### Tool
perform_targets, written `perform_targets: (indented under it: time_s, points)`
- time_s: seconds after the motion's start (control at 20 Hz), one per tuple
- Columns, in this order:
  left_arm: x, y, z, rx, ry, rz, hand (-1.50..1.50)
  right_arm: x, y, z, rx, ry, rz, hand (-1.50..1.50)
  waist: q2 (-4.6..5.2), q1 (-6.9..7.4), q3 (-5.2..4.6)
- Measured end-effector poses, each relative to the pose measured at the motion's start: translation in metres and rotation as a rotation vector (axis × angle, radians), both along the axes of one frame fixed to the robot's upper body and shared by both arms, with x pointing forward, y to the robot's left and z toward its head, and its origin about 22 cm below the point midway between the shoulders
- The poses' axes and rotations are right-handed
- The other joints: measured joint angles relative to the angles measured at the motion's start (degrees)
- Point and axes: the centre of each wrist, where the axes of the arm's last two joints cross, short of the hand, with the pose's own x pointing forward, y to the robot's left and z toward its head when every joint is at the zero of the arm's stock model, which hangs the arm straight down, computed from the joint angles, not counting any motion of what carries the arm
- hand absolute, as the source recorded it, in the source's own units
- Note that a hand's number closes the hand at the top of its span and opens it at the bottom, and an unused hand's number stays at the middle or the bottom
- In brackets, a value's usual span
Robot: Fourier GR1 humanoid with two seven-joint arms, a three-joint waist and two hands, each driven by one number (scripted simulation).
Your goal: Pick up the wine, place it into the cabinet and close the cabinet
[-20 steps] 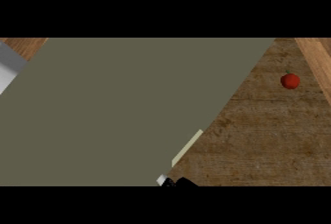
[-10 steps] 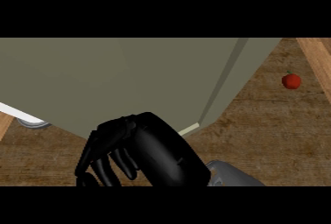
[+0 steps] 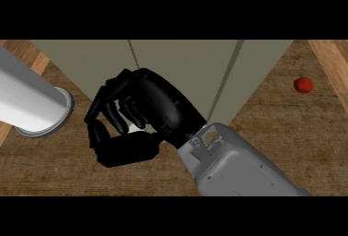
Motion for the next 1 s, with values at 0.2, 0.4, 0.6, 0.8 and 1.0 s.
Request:
perform_targets:
  time_s: [0.2, 0.4, 0.6, 0.8, 1.0]
  points:
    - [0.007, -0.009, -0.002, -0.006, 0.02, -0.021, -1.5, 0.02, -0.003, -0.002, 0.008, -0.018, 0.0, 1.5, -0.16, -0.3, -0.1]
    - [0.015, -0.022, -0.004, -0.008, 0.034, -0.038, -1.5, 0.039, -0.007, -0.005, 0.016, -0.035, 0.025, 1.5, -0.34, -0.21, -0.33]
    - [0.022, -0.032, -0.007, -0.016, 0.033, -0.039, -1.5, 0.055, -0.011, -0.004, 0.009, -0.048, 0.033, 1.5, -0.3, -0.12, -0.66]
    - [0.03, -0.038, -0.011, -0.022, 0.034, -0.034, -1.5, 0.07, -0.017, -0.006, 0.007, -0.081, 0.035, 1.5, -0.28, 0.07, -0.89]
    - [0.04, -0.045, -0.014, -0.027, 0.033, -0.026, -1.5, 0.076, -0.017, -0.007, 0.0, -0.096, 0.062, 1.5, -0.45, -0.2, -1.04]
